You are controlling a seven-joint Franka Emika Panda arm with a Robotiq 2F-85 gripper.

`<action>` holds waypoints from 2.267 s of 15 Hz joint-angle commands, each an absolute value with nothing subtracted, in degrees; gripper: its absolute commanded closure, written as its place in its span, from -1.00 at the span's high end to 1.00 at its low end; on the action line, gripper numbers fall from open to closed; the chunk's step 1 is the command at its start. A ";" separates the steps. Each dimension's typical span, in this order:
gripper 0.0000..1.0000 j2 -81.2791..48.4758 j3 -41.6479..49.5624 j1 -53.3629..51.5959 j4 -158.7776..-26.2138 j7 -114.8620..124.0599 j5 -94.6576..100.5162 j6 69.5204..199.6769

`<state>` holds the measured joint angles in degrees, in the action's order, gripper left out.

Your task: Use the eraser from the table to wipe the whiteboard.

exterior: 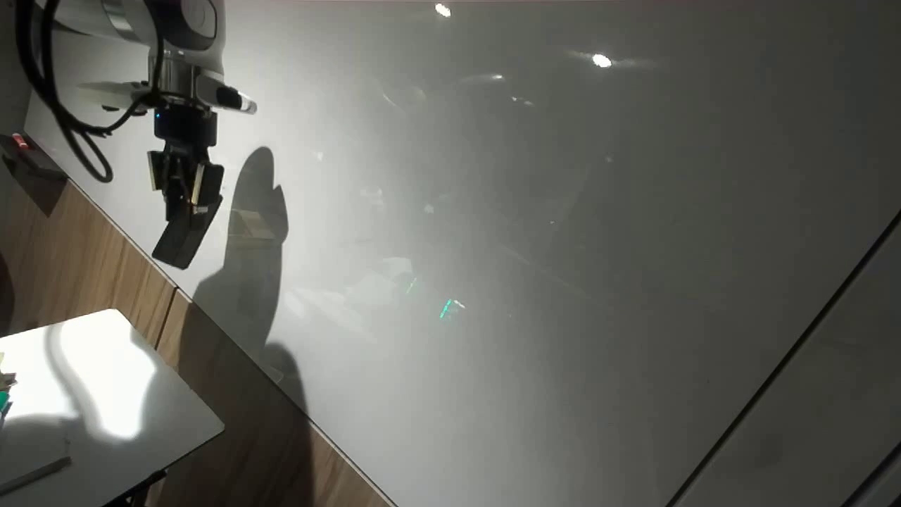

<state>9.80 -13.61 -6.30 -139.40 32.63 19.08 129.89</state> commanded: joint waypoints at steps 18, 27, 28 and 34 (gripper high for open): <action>-0.43 5.12 -8.56 -2.03 -158.15 32.66 20.06 142.25; 0.86 3.82 -7.23 -2.00 -158.12 32.72 19.50 144.50; 0.98 3.61 -7.19 -2.07 -158.11 32.70 19.47 144.92; 1.00 3.26 -6.91 -2.34 -158.09 32.36 18.87 145.70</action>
